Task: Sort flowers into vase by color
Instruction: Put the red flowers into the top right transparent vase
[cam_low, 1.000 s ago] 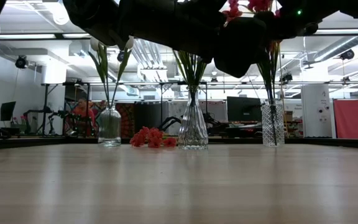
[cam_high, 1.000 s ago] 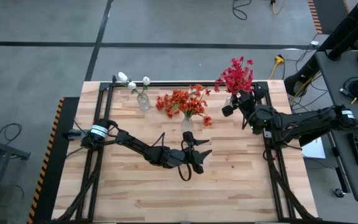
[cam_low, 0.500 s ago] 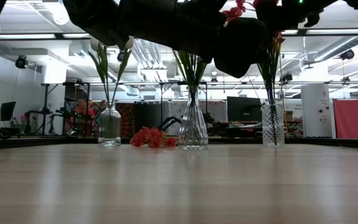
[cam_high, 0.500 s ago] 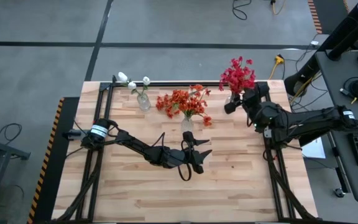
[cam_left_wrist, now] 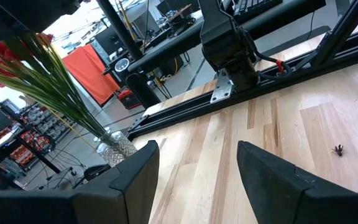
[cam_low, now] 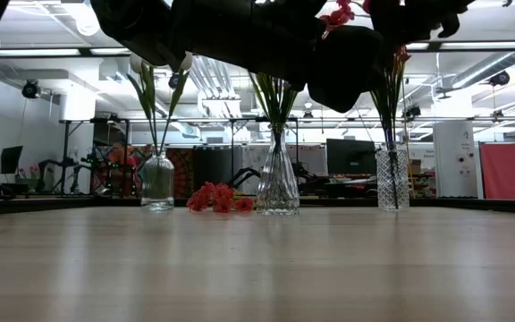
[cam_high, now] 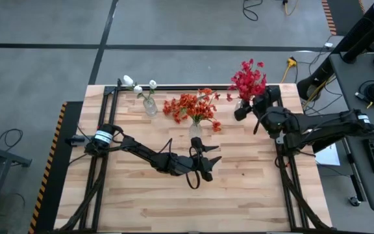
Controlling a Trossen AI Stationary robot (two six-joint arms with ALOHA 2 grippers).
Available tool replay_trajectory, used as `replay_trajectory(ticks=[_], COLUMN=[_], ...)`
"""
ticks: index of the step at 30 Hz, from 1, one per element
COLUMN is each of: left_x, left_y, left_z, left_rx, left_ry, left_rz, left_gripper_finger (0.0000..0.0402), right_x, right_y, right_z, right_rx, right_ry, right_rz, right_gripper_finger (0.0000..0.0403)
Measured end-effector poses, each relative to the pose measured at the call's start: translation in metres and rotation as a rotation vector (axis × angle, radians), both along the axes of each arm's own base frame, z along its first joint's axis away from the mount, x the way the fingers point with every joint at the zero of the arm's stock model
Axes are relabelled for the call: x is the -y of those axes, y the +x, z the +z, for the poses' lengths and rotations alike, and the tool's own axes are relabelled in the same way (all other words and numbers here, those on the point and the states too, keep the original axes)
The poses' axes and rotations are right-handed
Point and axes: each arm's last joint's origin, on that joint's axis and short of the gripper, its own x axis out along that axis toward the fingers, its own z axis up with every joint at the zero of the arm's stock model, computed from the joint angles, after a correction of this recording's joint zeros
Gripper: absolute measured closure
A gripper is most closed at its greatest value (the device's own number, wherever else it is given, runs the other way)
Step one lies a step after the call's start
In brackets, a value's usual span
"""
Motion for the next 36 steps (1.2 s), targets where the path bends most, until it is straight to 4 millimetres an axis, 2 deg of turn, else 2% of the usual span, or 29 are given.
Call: replay_trajectory(ticks=[20,24,32,36], left_x=[0.0,-0.0002,-0.0002,-0.0002], left_y=[0.0,-0.0001,-0.0001,-0.0001], left_z=[-0.0001,-0.0001,-0.0004,-0.0005], left_rx=[-0.001,-0.001,-0.005,-0.005], left_ry=[0.001,0.001,0.002,0.003], left_rz=[0.001,0.006,0.006,0.006], left_gripper_finger=[0.0203,0.0203,0.0203,0.0203], right_x=[-0.0007,-0.0006,-0.0006,-0.0004], right_y=[-0.0018,-0.0002,0.0016,0.0019], right_z=[0.0049,0.0037,0.0023,0.002], right_rx=[-0.021,-0.028,-0.037,-0.04], right_ry=[0.089,0.089,0.089,0.087], right_rz=[0.04,0.039,0.038,0.034], right_gripper_finger=[0.0235,0.0263,0.0344,0.0367])
